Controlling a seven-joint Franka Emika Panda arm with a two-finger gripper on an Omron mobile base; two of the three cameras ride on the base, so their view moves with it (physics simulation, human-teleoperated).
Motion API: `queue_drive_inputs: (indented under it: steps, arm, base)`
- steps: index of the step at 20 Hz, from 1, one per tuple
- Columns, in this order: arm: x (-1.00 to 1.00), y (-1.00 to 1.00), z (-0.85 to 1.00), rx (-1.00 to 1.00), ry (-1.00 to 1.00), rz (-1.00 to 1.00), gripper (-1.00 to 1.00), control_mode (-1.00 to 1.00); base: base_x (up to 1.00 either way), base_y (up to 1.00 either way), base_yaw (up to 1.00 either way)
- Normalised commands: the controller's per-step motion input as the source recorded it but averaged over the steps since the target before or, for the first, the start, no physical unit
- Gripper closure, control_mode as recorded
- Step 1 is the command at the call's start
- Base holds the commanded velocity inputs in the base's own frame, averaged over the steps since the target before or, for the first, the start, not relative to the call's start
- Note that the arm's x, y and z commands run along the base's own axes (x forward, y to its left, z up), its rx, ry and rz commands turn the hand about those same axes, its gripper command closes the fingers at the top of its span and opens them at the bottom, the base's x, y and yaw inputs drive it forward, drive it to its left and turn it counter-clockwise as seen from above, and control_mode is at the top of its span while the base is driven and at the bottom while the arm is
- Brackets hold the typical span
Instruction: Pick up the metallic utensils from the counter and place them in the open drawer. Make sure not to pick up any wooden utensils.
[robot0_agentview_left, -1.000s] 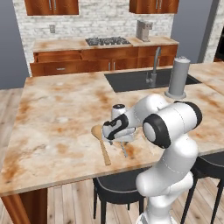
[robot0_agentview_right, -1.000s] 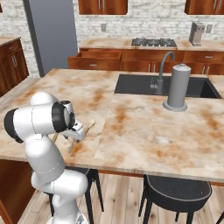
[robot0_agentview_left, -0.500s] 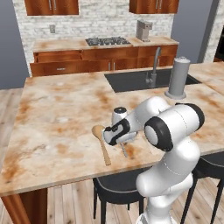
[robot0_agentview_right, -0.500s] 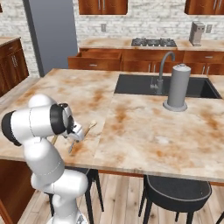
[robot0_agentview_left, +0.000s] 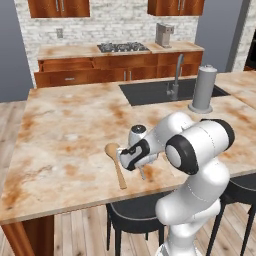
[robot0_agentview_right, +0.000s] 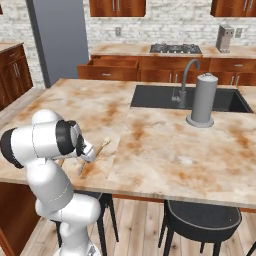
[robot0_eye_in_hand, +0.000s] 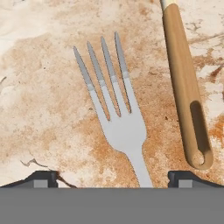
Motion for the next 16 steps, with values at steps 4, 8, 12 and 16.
queue_drive_inputs:
  steps: [4,8,12,16]
  arm:
    - [0.00,0.00,-0.13,0.00,0.00,0.00,1.00,-1.00]
    - [0.00,0.00,-0.06,0.00,0.00,0.00,1.00,-1.00]
    - [-0.01,0.00,-0.01,0.00,0.02,0.00,1.00,-1.00]
    - [-0.01,0.00,-0.01,0.00,0.01,0.00,1.00,-1.00]
  base:
    - [0.00,0.00,0.00]
    - [0.00,0.00,0.00]
    - [0.00,0.00,0.00]
    - [0.00,0.00,0.00]
